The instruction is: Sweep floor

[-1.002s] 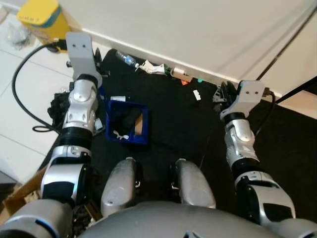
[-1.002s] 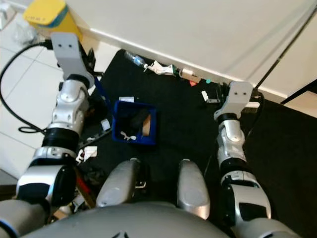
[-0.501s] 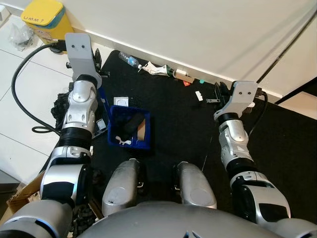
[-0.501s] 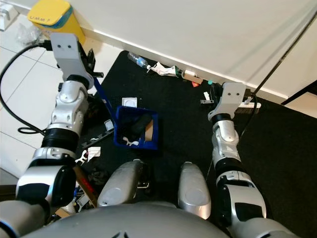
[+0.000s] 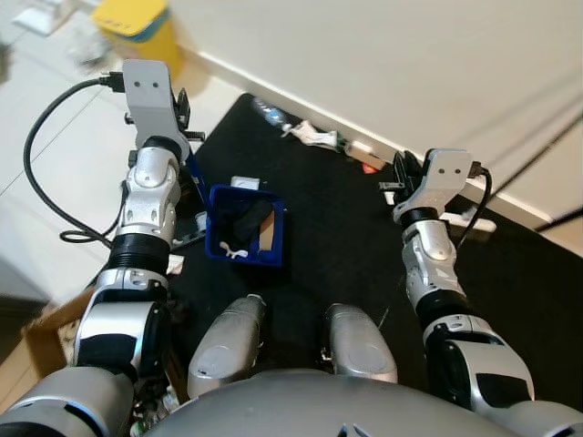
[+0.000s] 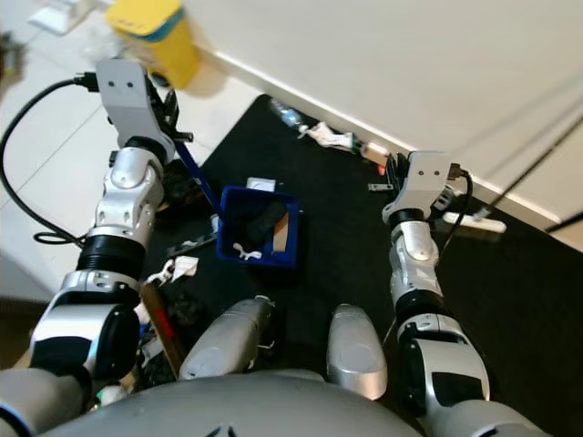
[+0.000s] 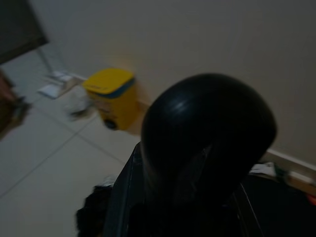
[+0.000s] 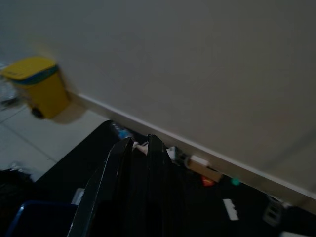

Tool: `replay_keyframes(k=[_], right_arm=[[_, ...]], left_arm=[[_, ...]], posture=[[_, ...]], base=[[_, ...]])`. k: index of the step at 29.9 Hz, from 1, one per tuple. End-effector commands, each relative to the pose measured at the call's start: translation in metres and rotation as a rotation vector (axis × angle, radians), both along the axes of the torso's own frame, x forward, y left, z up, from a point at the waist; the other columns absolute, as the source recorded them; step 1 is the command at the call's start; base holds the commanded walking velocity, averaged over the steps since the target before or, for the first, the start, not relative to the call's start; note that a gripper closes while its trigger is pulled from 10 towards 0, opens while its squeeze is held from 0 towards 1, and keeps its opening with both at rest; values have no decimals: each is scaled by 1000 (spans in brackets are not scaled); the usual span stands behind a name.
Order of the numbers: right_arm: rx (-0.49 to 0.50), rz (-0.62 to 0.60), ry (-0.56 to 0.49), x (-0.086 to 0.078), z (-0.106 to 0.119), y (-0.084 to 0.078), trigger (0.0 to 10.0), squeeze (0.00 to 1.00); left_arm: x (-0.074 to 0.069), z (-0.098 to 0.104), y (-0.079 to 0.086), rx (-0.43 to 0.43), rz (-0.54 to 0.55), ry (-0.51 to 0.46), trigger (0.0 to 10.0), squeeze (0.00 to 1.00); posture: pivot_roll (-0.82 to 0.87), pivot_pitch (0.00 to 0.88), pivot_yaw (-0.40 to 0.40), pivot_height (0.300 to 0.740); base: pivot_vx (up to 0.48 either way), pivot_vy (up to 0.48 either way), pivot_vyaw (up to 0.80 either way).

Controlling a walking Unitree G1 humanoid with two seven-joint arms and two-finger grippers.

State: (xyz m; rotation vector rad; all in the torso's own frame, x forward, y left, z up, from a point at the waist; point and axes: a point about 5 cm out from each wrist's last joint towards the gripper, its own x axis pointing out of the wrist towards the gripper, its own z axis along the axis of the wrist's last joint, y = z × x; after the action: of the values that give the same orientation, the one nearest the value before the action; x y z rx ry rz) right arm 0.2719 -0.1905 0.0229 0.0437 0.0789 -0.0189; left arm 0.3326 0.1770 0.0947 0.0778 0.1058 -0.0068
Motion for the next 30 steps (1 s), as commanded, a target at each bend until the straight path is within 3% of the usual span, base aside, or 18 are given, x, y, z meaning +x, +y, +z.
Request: replay_keyframes(k=[1,20,30], right_arm=[[-4,3,33,-2,-5,1,10000,0],[-5,-11,39,-4,-7,0,10000,0],[-2,-23,40,-4,-7,-1,10000,0]], left_arm=[[4,12,0,20,-10,-50,10000,0],[3,11,-1,24,-18,-41,10000,0],[6,6,-2,-28,-19,10,10000,0]], posture=[[59,0,37,740],[58,0,45,740],[56,0,45,740]], base=[[0,0,788],[0,0,792],[0,0,664]])
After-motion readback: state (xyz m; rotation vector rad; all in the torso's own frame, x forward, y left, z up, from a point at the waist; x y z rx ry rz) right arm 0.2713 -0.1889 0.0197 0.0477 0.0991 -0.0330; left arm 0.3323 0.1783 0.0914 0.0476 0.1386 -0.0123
